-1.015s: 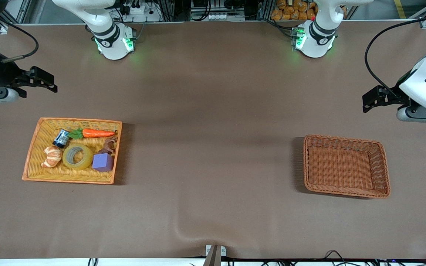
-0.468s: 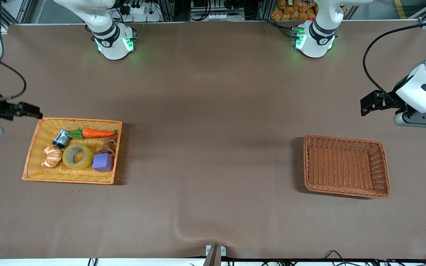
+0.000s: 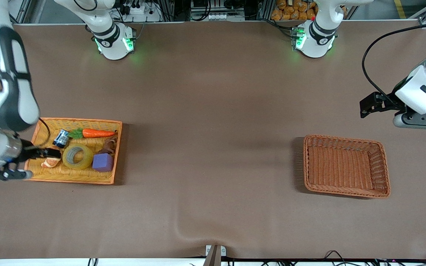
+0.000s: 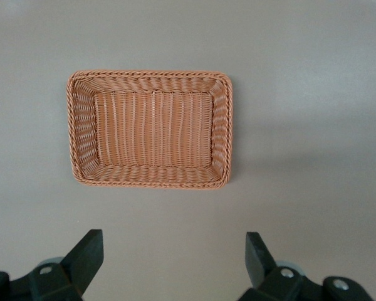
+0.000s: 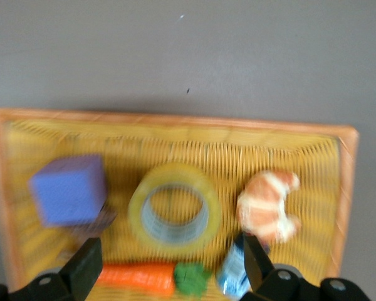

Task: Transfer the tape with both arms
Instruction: 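Lower the right gripper onto the yellow tape roll and grasp it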

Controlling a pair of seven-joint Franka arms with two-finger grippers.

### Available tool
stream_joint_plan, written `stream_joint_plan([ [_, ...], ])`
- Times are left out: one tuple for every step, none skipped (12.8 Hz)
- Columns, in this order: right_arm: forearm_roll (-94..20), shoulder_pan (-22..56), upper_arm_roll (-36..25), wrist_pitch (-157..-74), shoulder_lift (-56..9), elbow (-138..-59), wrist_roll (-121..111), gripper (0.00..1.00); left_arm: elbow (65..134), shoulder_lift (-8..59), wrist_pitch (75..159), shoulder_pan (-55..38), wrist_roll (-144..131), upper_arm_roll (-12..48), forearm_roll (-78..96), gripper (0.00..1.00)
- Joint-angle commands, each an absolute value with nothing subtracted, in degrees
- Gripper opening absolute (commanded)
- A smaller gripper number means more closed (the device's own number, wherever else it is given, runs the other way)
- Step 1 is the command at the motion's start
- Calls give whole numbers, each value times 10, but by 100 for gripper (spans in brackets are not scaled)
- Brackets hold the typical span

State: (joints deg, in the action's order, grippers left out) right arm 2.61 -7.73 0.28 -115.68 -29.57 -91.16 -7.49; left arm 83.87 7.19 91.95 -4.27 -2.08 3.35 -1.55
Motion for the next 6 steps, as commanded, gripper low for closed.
stream_joint_plan([
  [54, -91, 10, -1172, -347, -886, -102, 100, 834, 67, 913, -35, -16, 35, -14, 100],
  [54, -98, 10, -1172, -351, -899, -116, 100, 834, 66, 911, -34, -16, 35, -14, 100],
  [53, -110, 11, -1172, -364, -906, -119, 100, 832, 65, 904, -26, -15, 35, -13, 100],
  [50, -119, 11, -1176, -373, -915, -120, 100, 833, 63, 901, -18, -14, 36, -13, 100],
  [48, -122, 11, -1182, -374, -929, -120, 100, 832, 61, 897, -16, -15, 35, -13, 100],
  [46, -123, 11, -1186, -374, -942, -120, 100, 833, 58, 890, -12, -15, 35, -13, 100],
])
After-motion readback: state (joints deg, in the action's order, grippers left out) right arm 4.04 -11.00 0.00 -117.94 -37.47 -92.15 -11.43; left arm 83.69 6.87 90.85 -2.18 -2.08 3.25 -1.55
